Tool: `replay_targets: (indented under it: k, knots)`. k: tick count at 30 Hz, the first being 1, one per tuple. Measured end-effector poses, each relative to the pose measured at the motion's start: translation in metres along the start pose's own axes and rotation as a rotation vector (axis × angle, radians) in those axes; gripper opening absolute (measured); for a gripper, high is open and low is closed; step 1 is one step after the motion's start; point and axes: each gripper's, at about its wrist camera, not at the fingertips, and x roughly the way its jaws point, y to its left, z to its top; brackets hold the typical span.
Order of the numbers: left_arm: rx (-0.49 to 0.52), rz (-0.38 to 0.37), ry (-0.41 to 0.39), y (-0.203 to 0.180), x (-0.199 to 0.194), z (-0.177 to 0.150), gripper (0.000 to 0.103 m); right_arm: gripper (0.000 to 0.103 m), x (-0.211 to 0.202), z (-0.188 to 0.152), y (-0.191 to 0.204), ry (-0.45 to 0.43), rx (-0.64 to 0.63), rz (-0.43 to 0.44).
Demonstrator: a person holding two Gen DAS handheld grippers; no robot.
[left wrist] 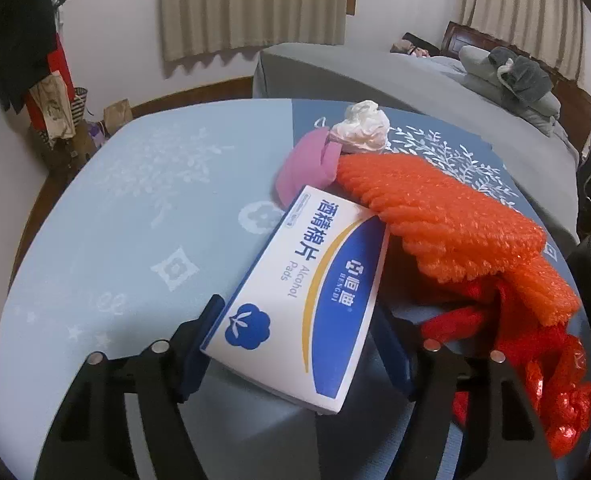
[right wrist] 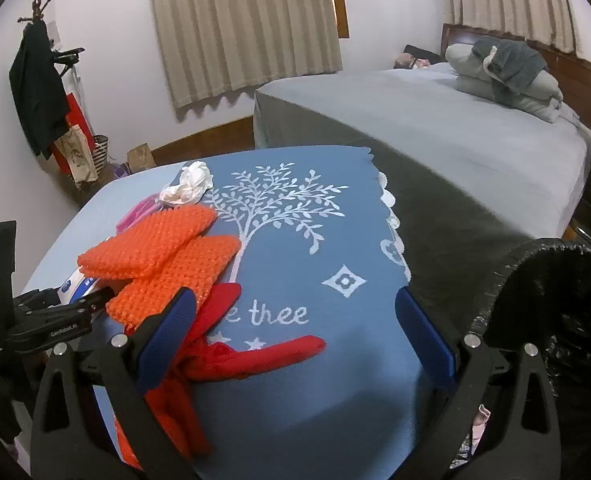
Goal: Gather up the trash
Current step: 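Grasp the white-blue alcohol pad box with the left gripper, then lift the box with the left gripper while the right gripper grasps the orange mesh pad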
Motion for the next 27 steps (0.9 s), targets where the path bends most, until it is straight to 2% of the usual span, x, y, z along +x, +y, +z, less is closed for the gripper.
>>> replay_targets:
  k: [8, 14, 18, 21, 27]
  knots:
    - [-0.094, 0.038, -0.069, 0.013, -0.028, -0.006, 0.064, 0.097, 0.004, 0.002, 0.01, 0.01, -0.016, 0.041]
    - [-0.12, 0.082, -0.044, 0.023, -0.03, -0.01, 0.063, 0.096, 0.011, 0.006, 0.023, 0.031, -0.034, 0.075]
    - [-0.105, 0.096, -0.067, 0.021, -0.037, -0.008, 0.063, 0.084, 0.017, 0.004, 0.033, 0.051, -0.053, 0.103]
    - [-0.091, 0.1, -0.092, 0.017, -0.044, -0.003, 0.062, 0.08, 0.022, 0.003, 0.041, 0.071, -0.059, 0.121]
    - [-0.08, 0.096, -0.105, 0.009, -0.05, 0.003, 0.062, 0.065, 0.034, 0.001, 0.053, 0.126, -0.071, 0.17]
